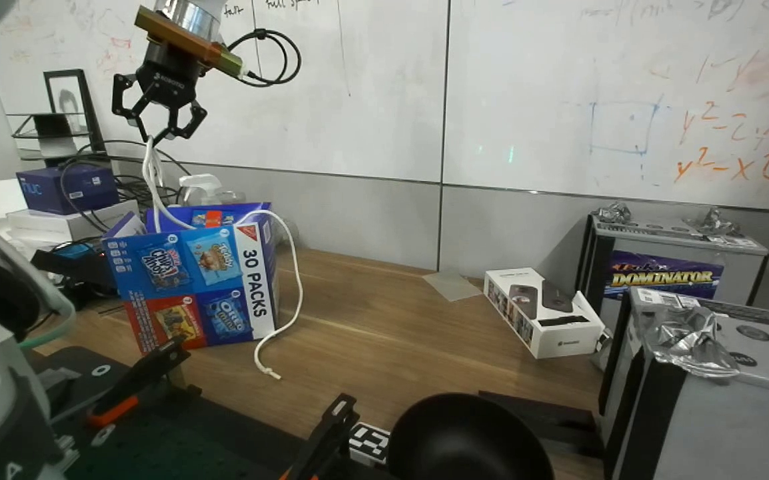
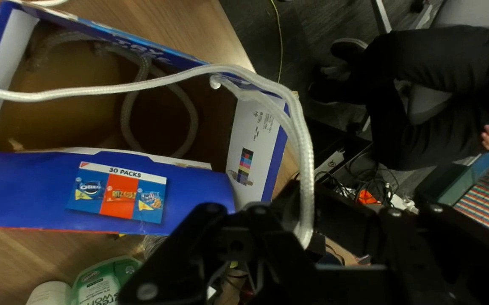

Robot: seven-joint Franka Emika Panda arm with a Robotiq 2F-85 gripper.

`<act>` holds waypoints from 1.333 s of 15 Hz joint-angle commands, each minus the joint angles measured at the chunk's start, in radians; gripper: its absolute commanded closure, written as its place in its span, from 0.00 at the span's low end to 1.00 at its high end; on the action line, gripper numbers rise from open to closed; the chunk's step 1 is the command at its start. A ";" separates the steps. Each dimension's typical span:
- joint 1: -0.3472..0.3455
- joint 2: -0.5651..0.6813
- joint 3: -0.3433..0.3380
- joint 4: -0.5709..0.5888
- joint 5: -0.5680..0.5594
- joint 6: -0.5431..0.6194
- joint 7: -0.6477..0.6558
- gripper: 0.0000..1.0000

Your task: Put the ropes in the box

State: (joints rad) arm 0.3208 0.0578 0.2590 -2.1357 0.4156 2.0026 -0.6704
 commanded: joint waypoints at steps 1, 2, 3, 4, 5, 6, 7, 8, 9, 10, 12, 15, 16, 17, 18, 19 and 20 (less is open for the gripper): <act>-0.024 0.042 0.016 0.059 0.007 -0.026 -0.026 0.95; -0.027 0.048 0.016 0.068 0.008 -0.031 -0.027 0.95; -0.028 0.060 0.018 0.074 0.006 -0.027 -0.028 0.95; -0.031 0.066 0.019 0.080 0.006 -0.027 -0.029 0.95; -0.034 0.072 0.020 0.085 0.007 -0.029 -0.033 0.95; -0.036 0.079 0.021 0.089 0.007 -0.029 -0.034 0.95; -0.039 0.085 0.022 0.092 0.007 -0.030 -0.036 0.95; -0.042 0.089 0.023 0.096 0.007 -0.033 -0.038 0.95; -0.045 0.094 0.024 0.098 0.006 -0.035 -0.039 0.95; -0.047 0.096 0.025 0.099 0.003 -0.039 -0.039 0.95; -0.051 0.094 0.026 0.099 0.002 -0.052 -0.037 0.63; -0.058 0.087 0.025 0.095 0.002 -0.067 -0.041 0.42; -0.060 0.084 0.024 0.092 0.001 -0.068 -0.040 0.35; -0.064 0.076 0.022 0.087 0.001 -0.070 -0.039 0.27; -0.068 0.065 0.019 0.077 0.002 -0.068 -0.038 0.19; -0.073 0.057 0.014 0.068 -0.003 -0.059 -0.028 0.11; -0.081 0.046 0.009 0.061 -0.005 -0.054 -0.022 0.05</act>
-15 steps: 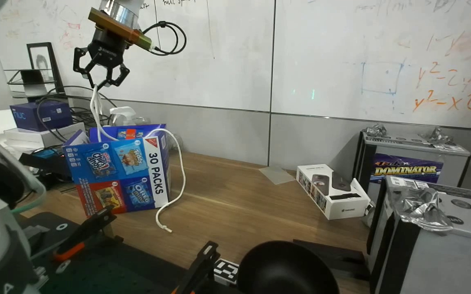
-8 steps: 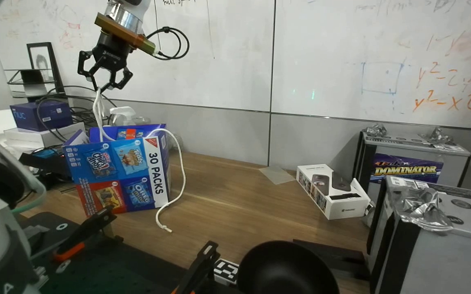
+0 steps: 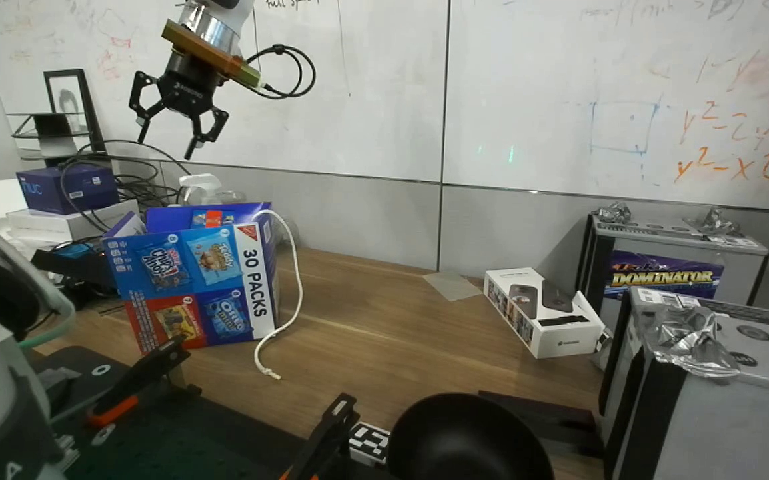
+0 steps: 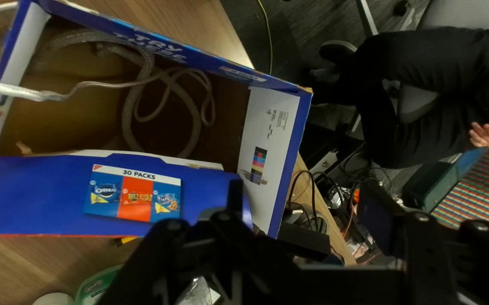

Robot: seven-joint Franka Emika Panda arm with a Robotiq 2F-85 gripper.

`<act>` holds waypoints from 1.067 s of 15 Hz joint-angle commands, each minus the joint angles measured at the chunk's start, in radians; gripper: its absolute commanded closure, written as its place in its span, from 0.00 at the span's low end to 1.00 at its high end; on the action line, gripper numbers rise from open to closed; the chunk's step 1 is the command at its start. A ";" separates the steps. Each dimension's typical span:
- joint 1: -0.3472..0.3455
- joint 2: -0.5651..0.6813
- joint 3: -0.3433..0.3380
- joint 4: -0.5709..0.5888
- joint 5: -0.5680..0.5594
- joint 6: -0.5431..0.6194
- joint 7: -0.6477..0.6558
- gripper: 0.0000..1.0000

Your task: Put the ropes in the box

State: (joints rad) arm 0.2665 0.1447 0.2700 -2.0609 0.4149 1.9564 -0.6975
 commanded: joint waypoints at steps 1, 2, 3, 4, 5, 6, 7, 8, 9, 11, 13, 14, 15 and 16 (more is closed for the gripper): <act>-0.034 -0.055 -0.010 -0.029 -0.016 0.014 0.021 0.02; -0.043 -0.058 -0.017 -0.032 -0.025 0.017 0.025 0.00; -0.052 -0.068 -0.027 -0.039 -0.052 0.017 0.024 0.00; -0.061 -0.072 -0.035 -0.045 -0.073 0.017 0.013 0.00; -0.070 -0.082 -0.043 -0.060 -0.105 0.031 -0.005 0.00; -0.081 -0.091 -0.053 -0.072 -0.130 0.041 -0.025 0.00; -0.093 -0.100 -0.063 -0.095 -0.149 0.063 -0.051 0.00; -0.104 -0.100 -0.072 -0.111 -0.162 0.087 -0.075 0.00; -0.119 -0.101 -0.083 -0.132 -0.160 0.111 -0.124 0.00; -0.145 -0.092 -0.105 -0.165 -0.162 0.157 -0.203 0.00; -0.171 -0.078 -0.126 -0.193 -0.158 0.198 -0.286 0.00; -0.182 -0.073 -0.135 -0.203 -0.154 0.210 -0.323 0.00; -0.191 -0.065 -0.142 -0.215 -0.157 0.228 -0.352 0.00; -0.199 -0.058 -0.147 -0.224 -0.158 0.245 -0.377 0.00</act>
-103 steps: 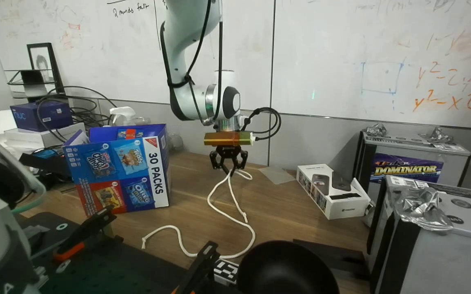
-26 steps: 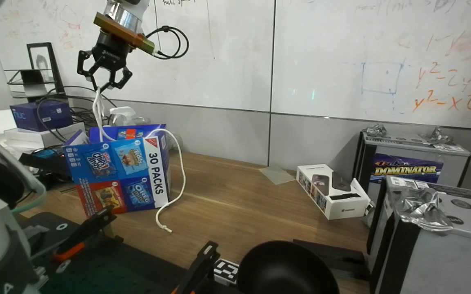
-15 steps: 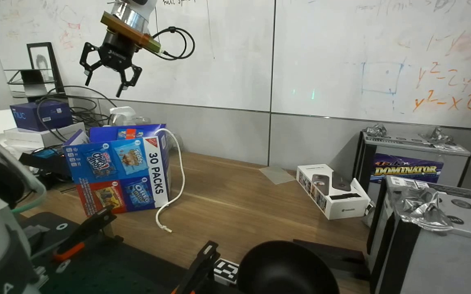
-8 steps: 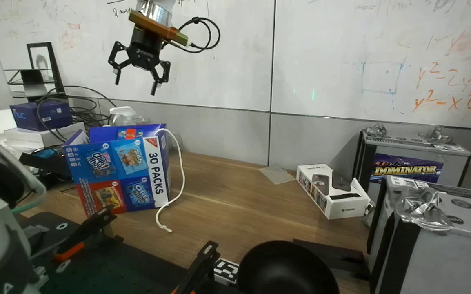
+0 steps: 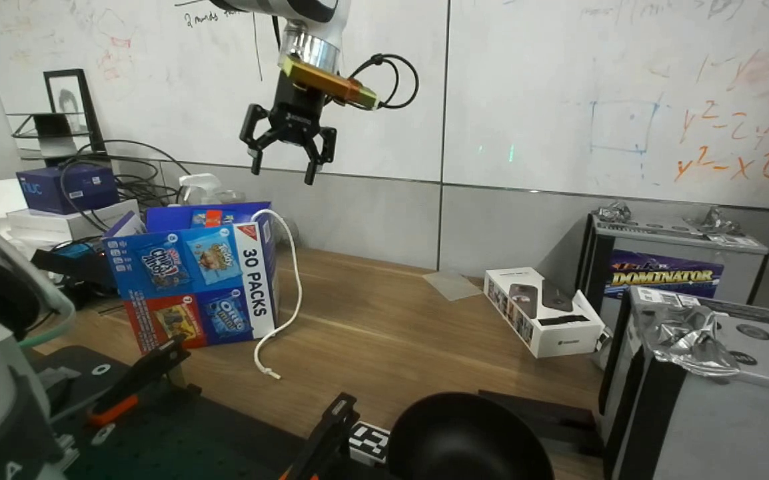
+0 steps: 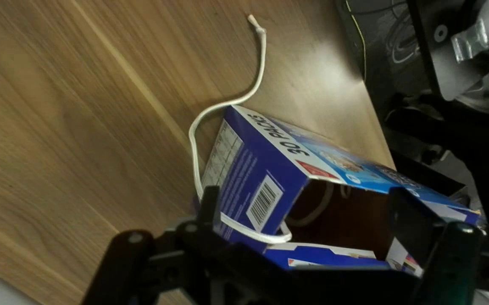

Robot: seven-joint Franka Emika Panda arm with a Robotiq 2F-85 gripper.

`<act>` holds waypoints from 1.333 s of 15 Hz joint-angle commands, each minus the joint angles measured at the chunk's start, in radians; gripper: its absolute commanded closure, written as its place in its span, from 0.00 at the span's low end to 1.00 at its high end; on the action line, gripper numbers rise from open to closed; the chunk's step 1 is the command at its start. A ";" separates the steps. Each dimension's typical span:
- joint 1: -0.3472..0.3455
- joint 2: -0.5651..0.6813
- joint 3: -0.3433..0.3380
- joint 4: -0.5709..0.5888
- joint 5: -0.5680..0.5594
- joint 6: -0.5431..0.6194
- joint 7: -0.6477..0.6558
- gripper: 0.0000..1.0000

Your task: Put the ropes in the box

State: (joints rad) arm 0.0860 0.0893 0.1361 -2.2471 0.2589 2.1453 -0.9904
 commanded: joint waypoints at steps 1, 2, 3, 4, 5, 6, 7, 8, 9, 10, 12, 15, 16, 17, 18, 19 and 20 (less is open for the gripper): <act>-0.026 0.006 -0.017 -0.046 0.004 0.070 -0.111 0.00; -0.032 0.016 -0.019 -0.056 0.010 0.085 -0.128 0.00; -0.039 0.025 -0.018 -0.059 0.030 0.092 -0.152 0.00; -0.044 0.036 -0.016 -0.067 0.047 0.104 -0.172 0.00; -0.048 0.047 -0.013 -0.074 0.063 0.124 -0.185 0.00; -0.051 0.058 -0.010 -0.082 0.076 0.145 -0.203 0.00; -0.053 0.073 -0.008 -0.090 0.090 0.173 -0.223 0.00; -0.056 0.086 -0.004 -0.093 0.100 0.189 -0.246 0.00; -0.060 0.104 0.000 -0.091 0.115 0.200 -0.274 0.00; -0.062 0.121 0.005 -0.088 0.124 0.211 -0.294 0.00; -0.063 0.163 0.013 -0.060 0.116 0.216 -0.319 0.00; -0.056 0.207 0.023 -0.020 0.051 0.216 -0.354 0.00; -0.055 0.215 0.027 -0.005 0.020 0.213 -0.373 0.00; -0.056 0.221 0.032 0.007 0.003 0.212 -0.390 0.00; -0.060 0.221 0.040 0.022 -0.006 0.214 -0.407 0.00; -0.060 0.224 0.046 0.036 -0.002 0.223 -0.408 0.00; -0.061 0.236 0.056 0.056 0.011 0.240 -0.420 0.00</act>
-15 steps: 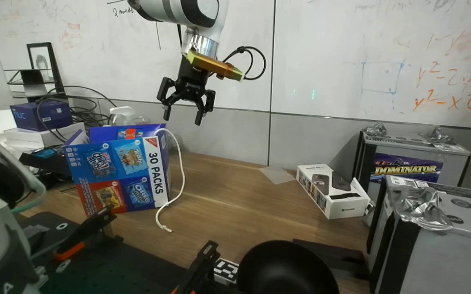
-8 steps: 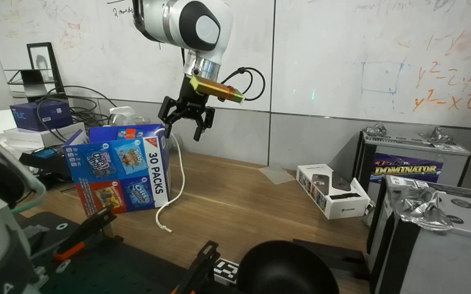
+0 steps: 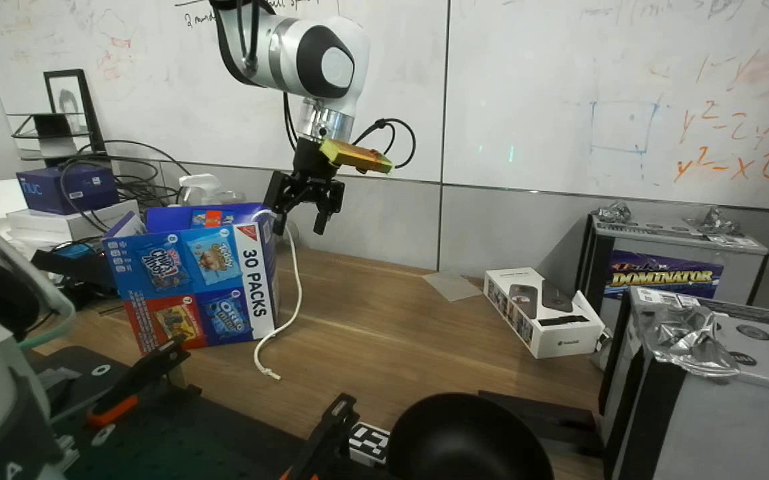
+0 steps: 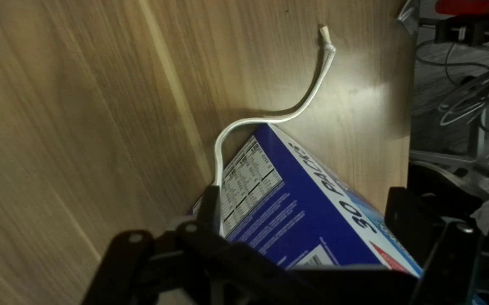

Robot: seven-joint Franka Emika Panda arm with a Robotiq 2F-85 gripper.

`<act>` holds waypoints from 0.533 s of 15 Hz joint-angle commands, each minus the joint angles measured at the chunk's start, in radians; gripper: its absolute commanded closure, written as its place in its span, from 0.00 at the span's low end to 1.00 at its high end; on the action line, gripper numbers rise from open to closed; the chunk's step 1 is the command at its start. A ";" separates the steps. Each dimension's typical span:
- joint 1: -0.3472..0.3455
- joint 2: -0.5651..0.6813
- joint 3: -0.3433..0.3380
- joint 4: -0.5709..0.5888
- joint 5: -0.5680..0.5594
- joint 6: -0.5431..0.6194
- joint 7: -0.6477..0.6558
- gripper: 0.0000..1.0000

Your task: Put the ropes in the box

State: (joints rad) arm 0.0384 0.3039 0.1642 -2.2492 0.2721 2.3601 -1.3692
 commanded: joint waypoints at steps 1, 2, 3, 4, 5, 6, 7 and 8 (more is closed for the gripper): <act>-0.017 0.032 0.040 0.071 0.024 0.063 -0.062 0.00; -0.017 0.049 0.047 0.096 0.026 0.073 -0.068 0.00; -0.021 0.069 0.057 0.120 0.033 0.079 -0.088 0.00; -0.028 0.085 0.070 0.137 0.043 0.084 -0.111 0.00; -0.036 0.105 0.083 0.153 0.058 0.089 -0.138 0.00; -0.044 0.124 0.095 0.168 0.069 0.090 -0.172 0.00; -0.051 0.142 0.106 0.180 0.074 0.089 -0.201 0.00; -0.059 0.159 0.116 0.191 0.073 0.083 -0.238 0.00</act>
State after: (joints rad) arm 0.0158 0.3986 0.2397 -2.1150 0.3183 2.4358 -1.5007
